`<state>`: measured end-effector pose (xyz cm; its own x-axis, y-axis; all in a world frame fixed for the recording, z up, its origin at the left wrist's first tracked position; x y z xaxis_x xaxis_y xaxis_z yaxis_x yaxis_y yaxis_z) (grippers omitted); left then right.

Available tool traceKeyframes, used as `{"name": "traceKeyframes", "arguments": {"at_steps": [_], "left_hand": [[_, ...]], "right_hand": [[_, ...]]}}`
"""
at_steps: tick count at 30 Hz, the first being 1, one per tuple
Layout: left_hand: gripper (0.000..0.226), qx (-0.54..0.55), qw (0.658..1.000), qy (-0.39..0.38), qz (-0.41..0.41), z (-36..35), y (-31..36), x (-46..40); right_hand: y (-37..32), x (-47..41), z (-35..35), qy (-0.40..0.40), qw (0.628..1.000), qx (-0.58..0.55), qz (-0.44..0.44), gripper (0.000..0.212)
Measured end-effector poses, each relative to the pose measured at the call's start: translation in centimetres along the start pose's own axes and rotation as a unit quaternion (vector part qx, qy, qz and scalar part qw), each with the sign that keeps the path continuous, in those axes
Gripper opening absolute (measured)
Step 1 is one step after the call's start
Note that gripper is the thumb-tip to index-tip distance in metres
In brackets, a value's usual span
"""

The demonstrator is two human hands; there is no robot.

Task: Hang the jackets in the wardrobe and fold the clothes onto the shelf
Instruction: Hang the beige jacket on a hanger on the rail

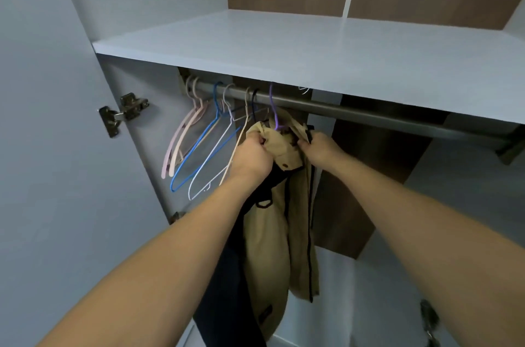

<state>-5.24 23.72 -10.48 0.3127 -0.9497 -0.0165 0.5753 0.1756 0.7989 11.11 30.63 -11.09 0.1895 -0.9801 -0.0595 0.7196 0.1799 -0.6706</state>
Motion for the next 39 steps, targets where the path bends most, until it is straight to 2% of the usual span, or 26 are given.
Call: {"name": "traceKeyframes", "arguments": {"at_steps": [4,8,13,17,20,23,27,29,31,35,37,39], "left_hand": [[0.034,-0.012,1.0,-0.005,0.025,-2.2,0.4,-2.6],[0.032,-0.019,1.0,0.011,0.022,-5.6,-1.7,-4.3],[0.034,-0.016,0.995,0.08,-0.063,-7.0,-4.3,-5.6],[0.035,-0.085,0.977,0.144,-0.129,-7.5,-5.8,-5.8],[0.031,-0.186,0.941,0.211,-0.185,-8.5,-6.6,-5.5],[0.039,-0.299,0.869,0.319,-0.231,-9.4,-7.9,-4.8],[0.066,-0.323,0.822,0.388,-0.263,-11.6,-11.6,-4.3],[0.071,-0.345,0.792,0.409,-0.294,-13.0,-13.6,-4.0],[0.07,-0.371,0.774,0.407,-0.313,-14.8,-16.0,-3.9],[0.07,-0.434,0.774,0.362,-0.286,-18.9,-22.0,-4.6],[0.07,-0.466,0.764,0.345,-0.284,-20.8,-24.9,-4.9],[0.071,-0.492,0.753,0.327,-0.29,-22.6,-27.5,-5.2]], "right_hand": [[2.2,-2.3,-1.0,-0.017,0.999,0.026,-0.033,0.03],[5.5,-4.1,-3.4,0.007,0.999,0.039,-0.013,0.028],[8.0,-5.5,-6.5,0.085,0.995,0.039,0.047,0.026],[9.3,-6.0,-8.6,0.148,0.983,-0.027,0.107,0.024],[10.9,-6.4,-9.8,0.206,0.967,-0.084,0.127,0.029],[13.1,-7.2,-11.3,0.238,0.951,-0.141,0.137,0.032],[17.2,-8.3,-15.0,0.216,0.96,-0.126,0.124,0.029],[19.0,-8.5,-17.2,0.22,0.954,-0.157,0.128,0.021],[20.7,-8.5,-19.8,0.215,0.949,-0.185,0.134,0.017],[24.4,-8.5,-25.6,0.209,0.95,-0.202,0.113,0.042],[26.2,-8.1,-28.0,0.21,0.953,-0.189,0.109,0.052],[28.1,-7.7,-29.9,0.224,0.954,-0.166,0.114,0.07]]}}
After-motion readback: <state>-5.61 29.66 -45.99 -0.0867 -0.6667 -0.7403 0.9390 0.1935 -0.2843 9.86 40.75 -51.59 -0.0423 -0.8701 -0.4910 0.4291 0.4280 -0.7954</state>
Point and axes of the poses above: each hand's wrist, its own x-axis away from the middle knuckle, its own z-axis out of the back of the hand, y = z × x, the point moved 4 cm from there along -x, towards the middle knuckle, and after that the axes turned 4 degrees about z, right-handed, at the moved point
